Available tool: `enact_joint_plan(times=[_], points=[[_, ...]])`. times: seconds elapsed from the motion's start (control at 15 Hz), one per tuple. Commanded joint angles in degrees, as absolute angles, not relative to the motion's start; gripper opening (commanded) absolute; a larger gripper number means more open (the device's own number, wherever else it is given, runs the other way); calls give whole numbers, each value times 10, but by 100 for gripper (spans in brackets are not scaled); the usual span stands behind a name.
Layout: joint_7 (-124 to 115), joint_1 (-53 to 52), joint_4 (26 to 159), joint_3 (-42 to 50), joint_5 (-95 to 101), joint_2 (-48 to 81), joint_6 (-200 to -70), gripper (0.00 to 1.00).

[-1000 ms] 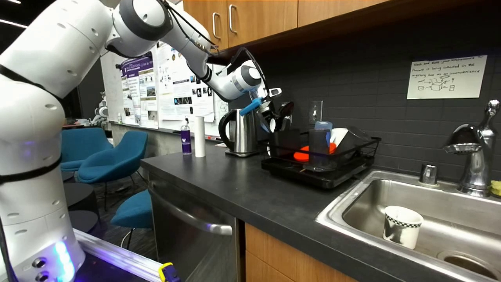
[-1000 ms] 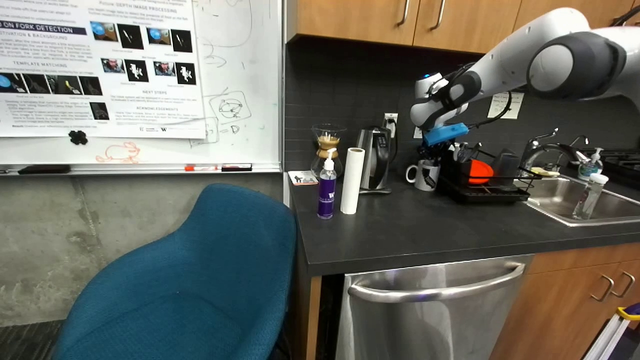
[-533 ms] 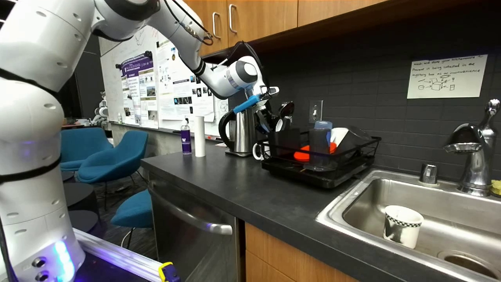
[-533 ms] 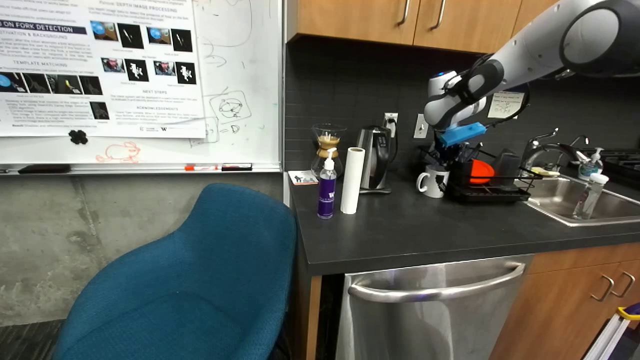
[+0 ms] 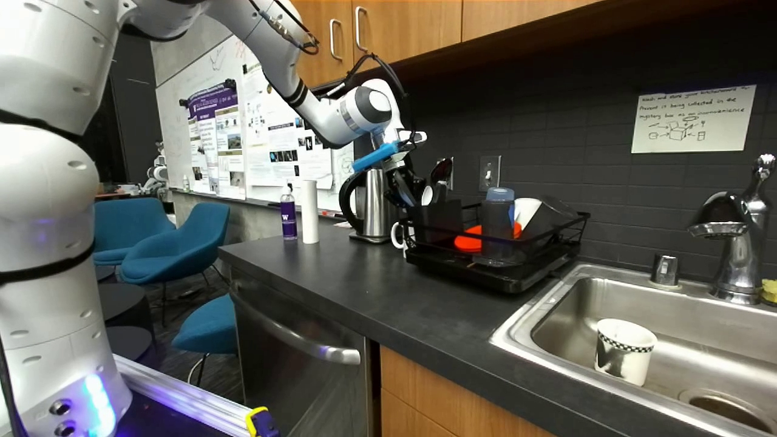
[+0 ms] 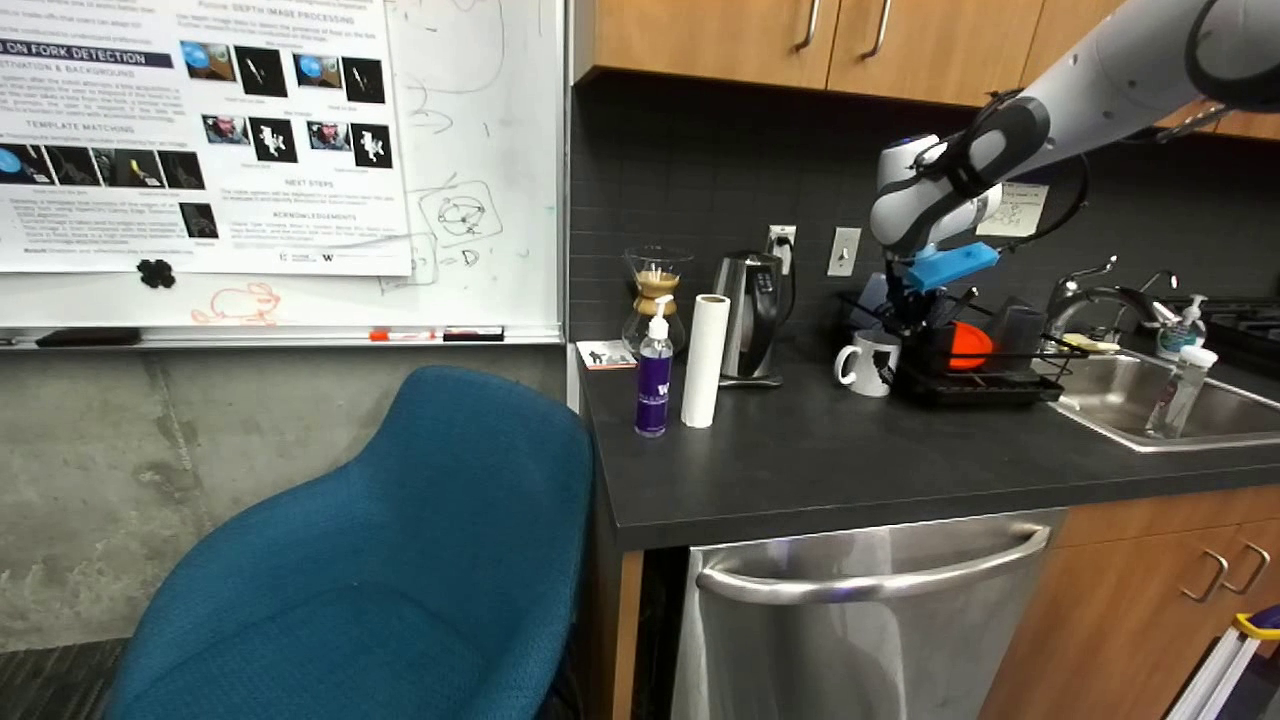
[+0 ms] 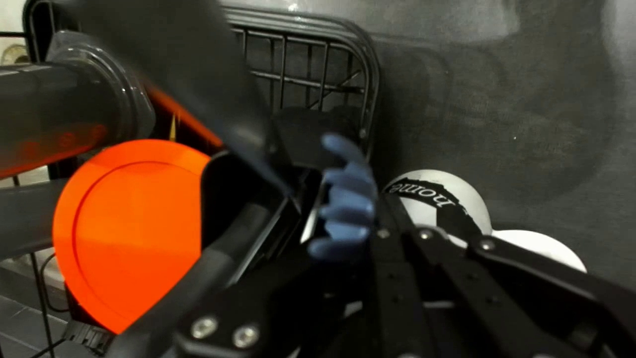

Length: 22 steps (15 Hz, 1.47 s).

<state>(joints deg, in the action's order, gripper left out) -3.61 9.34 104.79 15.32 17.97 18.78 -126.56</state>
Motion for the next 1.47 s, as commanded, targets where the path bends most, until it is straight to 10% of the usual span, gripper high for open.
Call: enact_joint_plan(times=[0.0, 0.87, 0.93, 1.4], points=[[20, 110, 1120, 144, 176, 119, -1278, 0], [225, 105, 1238, 100, -25, -26, -1287, 0], [227, 102, 1252, 98, -28, -40, -1295, 26], [142, 92, 1370, 85, 41, -161, -1396, 63]])
